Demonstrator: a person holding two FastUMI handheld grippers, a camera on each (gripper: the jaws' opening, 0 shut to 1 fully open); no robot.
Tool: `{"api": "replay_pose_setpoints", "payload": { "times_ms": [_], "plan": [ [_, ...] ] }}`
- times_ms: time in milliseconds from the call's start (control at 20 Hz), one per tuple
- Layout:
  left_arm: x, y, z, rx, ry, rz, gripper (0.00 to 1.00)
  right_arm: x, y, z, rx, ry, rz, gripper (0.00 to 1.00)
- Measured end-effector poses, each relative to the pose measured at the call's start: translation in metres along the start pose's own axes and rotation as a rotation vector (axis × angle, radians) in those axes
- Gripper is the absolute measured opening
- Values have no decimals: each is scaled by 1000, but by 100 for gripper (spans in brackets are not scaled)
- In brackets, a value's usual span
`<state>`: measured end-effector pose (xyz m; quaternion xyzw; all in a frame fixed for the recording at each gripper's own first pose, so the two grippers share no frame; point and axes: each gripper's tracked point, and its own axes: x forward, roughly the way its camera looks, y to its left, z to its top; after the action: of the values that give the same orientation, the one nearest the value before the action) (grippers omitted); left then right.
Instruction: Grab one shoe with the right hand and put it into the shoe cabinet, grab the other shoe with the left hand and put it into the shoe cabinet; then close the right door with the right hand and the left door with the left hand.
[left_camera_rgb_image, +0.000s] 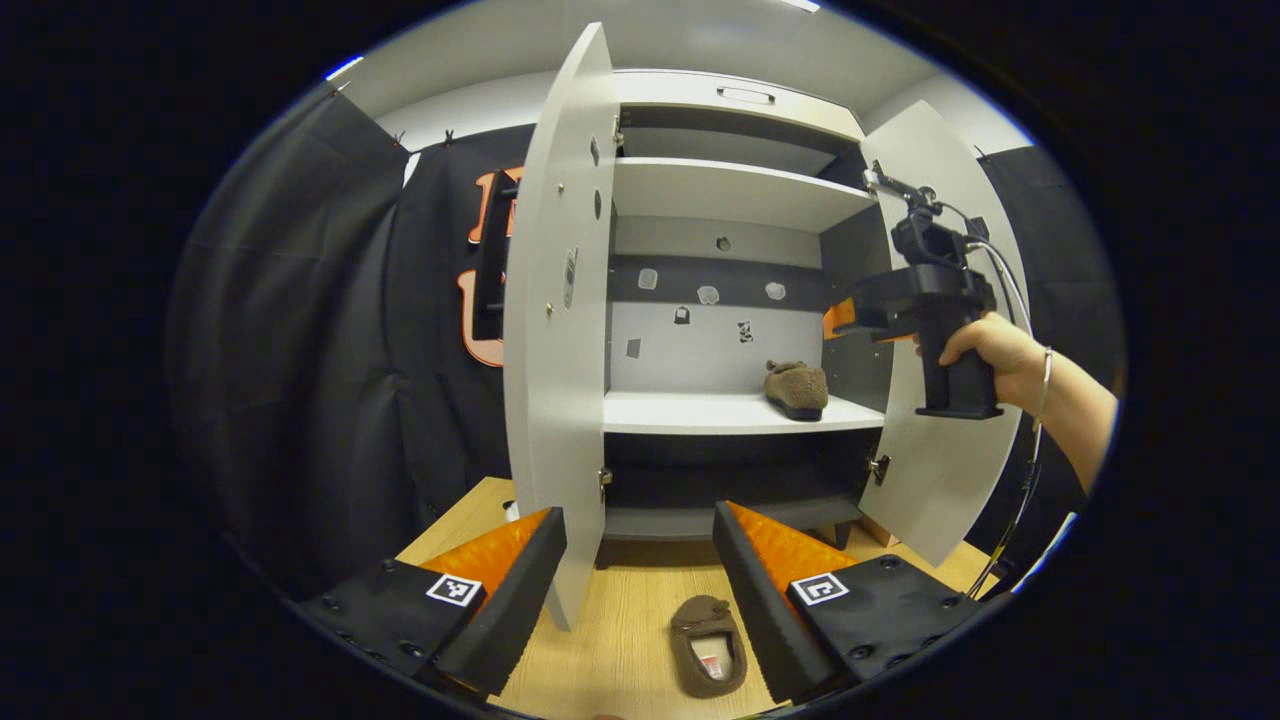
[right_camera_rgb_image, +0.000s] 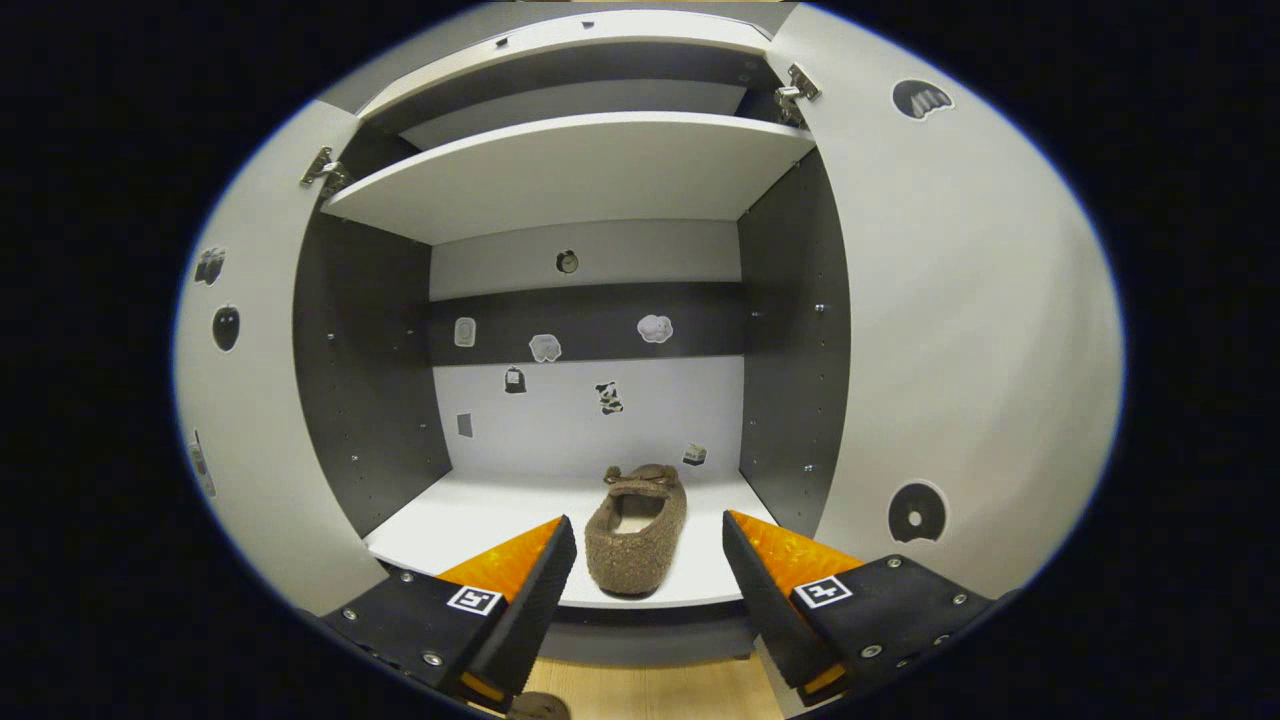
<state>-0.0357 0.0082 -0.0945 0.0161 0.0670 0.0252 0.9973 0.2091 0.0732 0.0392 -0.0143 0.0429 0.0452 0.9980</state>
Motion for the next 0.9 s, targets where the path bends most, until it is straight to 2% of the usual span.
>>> {"api": "replay_pose_setpoints", "payload": {
  "times_ms": [150,200,250,300,500,700,900],
  "plan": [
    [11,-11,-28,15,51,-24,97,-35,-3,-7,-28,-17,-1,92],
    [16,-15,-42,18,79,-32,94,-48,-5,-11,-24,-22,-10,92],
    [19,-19,-55,19,106,-40,99,-60,-5,-14,-14,-25,-5,92],
    [23,-23,-70,20,137,-48,97,-70,-3,-19,-1,-26,0,92],
    [38,-33,-130,7,262,-69,97,-100,-9,-31,22,-26,-3,92],
    [50,-29,-194,33,387,-55,97,-116,-18,-34,31,-29,-10,92],
    [58,-29,-240,9,489,-59,99,-125,-26,-39,15,-27,-21,92]
  ]
}}
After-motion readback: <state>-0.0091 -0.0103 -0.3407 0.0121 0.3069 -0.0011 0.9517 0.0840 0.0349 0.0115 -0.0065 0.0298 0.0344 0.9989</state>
